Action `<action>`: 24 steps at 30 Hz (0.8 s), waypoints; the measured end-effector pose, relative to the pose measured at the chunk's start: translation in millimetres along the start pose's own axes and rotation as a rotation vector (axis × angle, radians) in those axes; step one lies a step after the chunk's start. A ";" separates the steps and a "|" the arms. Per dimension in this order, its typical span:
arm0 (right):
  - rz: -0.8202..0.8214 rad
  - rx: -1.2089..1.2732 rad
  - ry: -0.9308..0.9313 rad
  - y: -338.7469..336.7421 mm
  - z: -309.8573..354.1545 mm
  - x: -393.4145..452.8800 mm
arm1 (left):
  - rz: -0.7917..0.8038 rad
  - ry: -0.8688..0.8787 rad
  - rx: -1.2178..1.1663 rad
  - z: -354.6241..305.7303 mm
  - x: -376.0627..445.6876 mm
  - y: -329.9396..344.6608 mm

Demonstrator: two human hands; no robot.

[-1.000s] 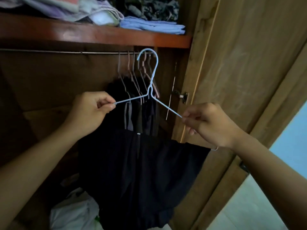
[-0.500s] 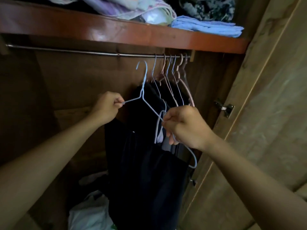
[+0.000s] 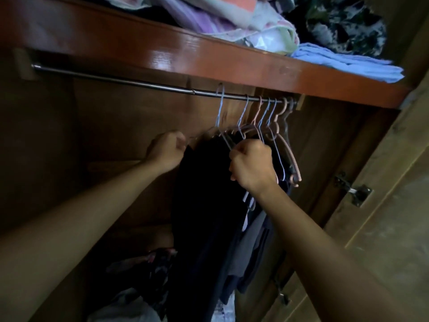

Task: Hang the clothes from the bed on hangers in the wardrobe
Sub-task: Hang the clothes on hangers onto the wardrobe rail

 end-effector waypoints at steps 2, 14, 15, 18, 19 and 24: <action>-0.034 -0.017 -0.019 4.2 -4.4 13.6 | 0.004 0.021 -0.025 -2.2 2.0 4.9; -0.124 -0.019 0.006 29.9 -28.7 84.9 | -0.089 0.149 -0.065 -44.0 35.8 10.8; -0.120 -0.009 0.024 33.5 -33.2 89.4 | -0.093 0.150 -0.065 -45.6 36.6 12.5; -0.111 0.030 0.076 42.2 -46.4 98.6 | -0.088 0.161 -0.058 -47.7 35.9 18.6; -0.107 0.040 0.078 44.3 -47.9 98.1 | -0.085 0.161 -0.049 -48.2 34.9 19.8; -0.045 0.071 0.074 61.2 -56.6 91.3 | -0.060 0.135 -0.027 -43.6 29.1 23.7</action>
Point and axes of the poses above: each hand's wrist, its own x-axis towards the middle knuckle, its own y-axis out of the palm, z = x × y, the point moved 7 cm from there along x, towards the middle knuckle, and after that the axes turned 15 degrees about -z, right-handed, at the moved point
